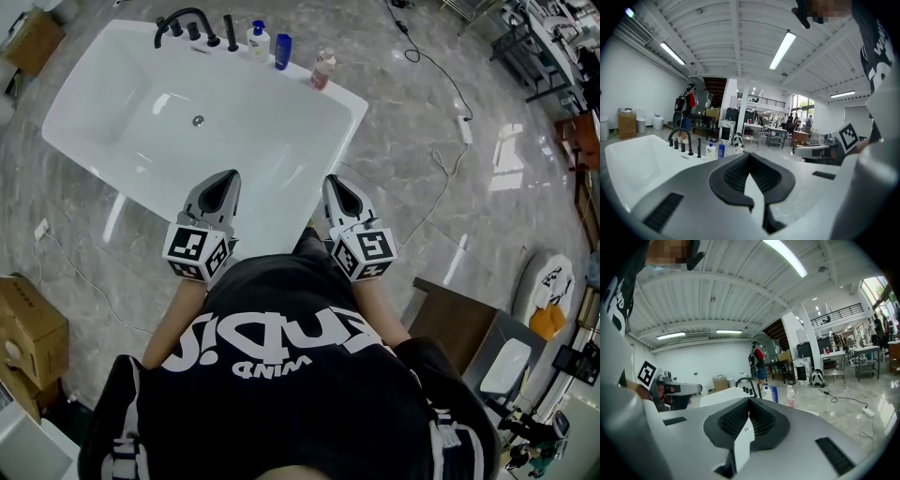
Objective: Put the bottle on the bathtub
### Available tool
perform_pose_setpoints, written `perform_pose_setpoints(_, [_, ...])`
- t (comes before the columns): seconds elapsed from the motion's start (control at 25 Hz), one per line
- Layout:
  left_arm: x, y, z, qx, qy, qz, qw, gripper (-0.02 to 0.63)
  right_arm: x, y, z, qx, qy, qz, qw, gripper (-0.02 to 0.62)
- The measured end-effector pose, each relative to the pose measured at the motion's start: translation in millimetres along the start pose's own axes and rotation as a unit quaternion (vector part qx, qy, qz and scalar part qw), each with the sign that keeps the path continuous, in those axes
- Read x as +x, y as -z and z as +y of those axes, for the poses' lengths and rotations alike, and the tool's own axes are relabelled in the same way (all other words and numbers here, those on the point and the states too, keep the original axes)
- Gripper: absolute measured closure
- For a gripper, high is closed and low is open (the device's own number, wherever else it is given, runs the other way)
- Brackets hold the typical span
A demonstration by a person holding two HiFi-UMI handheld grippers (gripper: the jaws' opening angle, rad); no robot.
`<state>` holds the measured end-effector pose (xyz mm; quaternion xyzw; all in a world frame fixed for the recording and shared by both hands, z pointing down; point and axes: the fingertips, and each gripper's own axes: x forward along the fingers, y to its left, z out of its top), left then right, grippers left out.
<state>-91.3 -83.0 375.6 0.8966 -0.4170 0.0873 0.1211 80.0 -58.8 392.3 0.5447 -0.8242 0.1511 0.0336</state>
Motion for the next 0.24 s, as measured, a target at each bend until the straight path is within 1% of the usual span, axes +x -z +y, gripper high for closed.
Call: perform_pose_setpoints(0.24, [-5.1,-2.1,-2.4,0.002,0.002,0.001,1.0,0.598,-3.1,-0.4,-0.9,0.0,0.003,0.0,1.0,0.572])
